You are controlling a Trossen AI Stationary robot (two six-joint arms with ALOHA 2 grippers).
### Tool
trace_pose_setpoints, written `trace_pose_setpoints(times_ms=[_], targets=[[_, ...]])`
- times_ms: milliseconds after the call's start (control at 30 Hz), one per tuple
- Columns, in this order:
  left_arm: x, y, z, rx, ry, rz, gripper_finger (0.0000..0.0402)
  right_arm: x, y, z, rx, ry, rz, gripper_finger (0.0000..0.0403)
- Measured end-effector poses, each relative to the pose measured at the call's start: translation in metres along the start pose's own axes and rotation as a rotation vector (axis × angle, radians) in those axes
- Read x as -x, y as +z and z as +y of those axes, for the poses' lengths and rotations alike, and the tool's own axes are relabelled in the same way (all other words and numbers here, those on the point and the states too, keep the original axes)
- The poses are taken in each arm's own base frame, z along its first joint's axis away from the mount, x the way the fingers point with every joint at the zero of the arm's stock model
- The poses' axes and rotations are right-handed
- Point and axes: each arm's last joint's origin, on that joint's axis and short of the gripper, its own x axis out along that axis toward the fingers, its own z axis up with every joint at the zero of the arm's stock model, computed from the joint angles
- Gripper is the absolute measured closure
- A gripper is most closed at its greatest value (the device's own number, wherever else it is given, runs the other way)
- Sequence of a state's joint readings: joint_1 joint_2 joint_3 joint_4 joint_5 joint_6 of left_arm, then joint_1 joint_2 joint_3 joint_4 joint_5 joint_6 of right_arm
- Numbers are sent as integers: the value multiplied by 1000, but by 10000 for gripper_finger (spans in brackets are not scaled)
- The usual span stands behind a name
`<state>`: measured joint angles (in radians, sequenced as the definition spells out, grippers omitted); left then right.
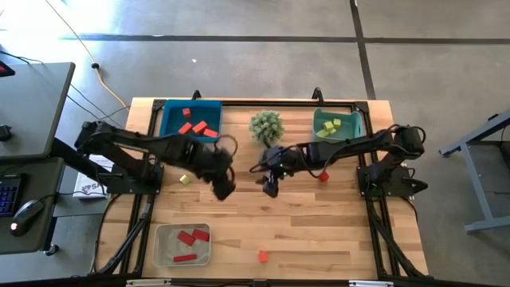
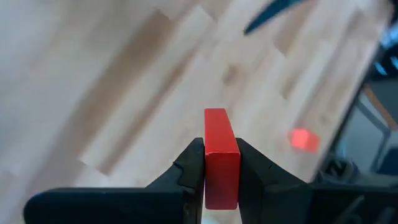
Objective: Sort & place blocks by color
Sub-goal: Put the red block into the white bin
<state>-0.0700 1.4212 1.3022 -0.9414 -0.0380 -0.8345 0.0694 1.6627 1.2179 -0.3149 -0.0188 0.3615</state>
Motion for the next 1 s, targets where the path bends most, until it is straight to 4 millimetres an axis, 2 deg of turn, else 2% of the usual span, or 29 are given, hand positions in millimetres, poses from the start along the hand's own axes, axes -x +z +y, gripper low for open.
trace_pose_setpoints(times_ms=[367, 600, 767, 1000], targets=[[20, -93, -53, -80, -92, 154, 360, 4, -30, 67, -47, 142, 62, 187], [29, -145, -65, -145, -61, 196, 360, 11, -48, 101, -140, 139, 33, 187], [23, -169, -70, -193, -2, 215, 353, 12, -59, 125, -143, 172, -8, 187], [6, -188, -77, -204, 56, 235, 338, 0, -78, 150, -48, 235, -27, 187]])
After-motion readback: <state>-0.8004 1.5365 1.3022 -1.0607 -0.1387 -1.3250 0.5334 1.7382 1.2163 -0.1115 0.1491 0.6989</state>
